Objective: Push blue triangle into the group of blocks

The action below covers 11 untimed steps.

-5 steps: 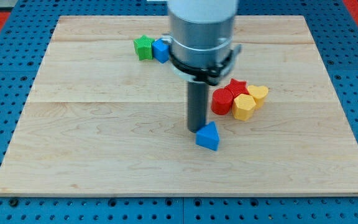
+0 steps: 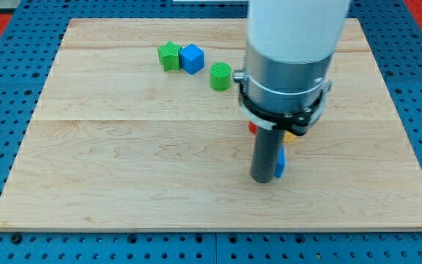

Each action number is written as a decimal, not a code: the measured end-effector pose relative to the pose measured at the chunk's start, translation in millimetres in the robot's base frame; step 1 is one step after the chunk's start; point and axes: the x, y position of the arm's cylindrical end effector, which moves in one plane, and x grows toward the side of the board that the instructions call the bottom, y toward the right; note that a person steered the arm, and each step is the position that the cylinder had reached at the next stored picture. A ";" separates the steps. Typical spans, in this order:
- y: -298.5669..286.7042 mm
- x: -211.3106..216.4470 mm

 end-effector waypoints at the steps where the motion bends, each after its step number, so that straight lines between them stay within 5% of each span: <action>1: 28.7 -1.5; 9: 5.5 -56.7; 11: -69.9 -66.3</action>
